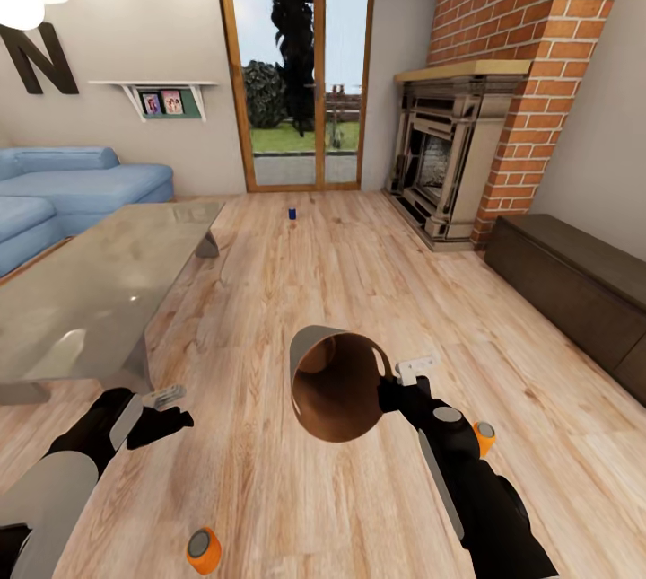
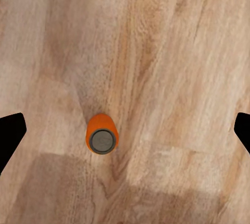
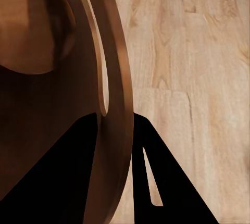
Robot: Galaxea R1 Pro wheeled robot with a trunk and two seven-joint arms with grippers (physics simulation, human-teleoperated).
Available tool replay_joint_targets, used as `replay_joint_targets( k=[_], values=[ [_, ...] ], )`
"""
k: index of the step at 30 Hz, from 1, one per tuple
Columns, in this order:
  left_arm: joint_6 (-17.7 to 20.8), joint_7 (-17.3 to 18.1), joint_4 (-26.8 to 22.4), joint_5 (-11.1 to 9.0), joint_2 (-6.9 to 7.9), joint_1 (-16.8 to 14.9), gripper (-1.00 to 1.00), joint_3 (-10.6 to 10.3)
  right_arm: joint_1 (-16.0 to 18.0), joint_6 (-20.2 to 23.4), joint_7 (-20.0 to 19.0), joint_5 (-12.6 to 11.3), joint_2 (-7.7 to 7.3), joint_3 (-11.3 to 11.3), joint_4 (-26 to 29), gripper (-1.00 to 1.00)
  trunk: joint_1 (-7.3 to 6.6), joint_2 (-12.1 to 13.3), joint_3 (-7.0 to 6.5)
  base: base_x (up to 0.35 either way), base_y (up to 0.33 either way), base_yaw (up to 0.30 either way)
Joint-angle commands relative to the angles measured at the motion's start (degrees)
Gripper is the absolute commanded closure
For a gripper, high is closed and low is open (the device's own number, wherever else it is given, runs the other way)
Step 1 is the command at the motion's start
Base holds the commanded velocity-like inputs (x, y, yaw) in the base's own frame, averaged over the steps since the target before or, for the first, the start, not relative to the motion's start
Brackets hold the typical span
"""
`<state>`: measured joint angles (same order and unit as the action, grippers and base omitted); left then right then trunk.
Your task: Put the three can of soda from the living room inside the tash can in the kitchen.
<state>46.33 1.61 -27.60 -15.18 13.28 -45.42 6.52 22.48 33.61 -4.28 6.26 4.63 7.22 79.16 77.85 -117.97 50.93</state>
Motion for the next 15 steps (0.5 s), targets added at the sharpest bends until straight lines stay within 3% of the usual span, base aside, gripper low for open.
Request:
replay_joint_targets(
  k=[1,15],
  values=[
    [-0.35,0.00,0.06,0.03,0.00,0.01,-1.00,0.00,0.03,0.07,-0.30,-0.52,0.02,0.02,0.12,1.00,0.22,-0.42,0.17,0.000,0.000,0.000],
    [-7.21,-0.03,0.17,0.06,0.19,0.07,-1.00,0.05,0.03,0.31,-0.29,-0.63,0.03,0.10,0.27,1.00,3.30,-6.04,2.69,0.000,0.000,0.000]
  ],
)
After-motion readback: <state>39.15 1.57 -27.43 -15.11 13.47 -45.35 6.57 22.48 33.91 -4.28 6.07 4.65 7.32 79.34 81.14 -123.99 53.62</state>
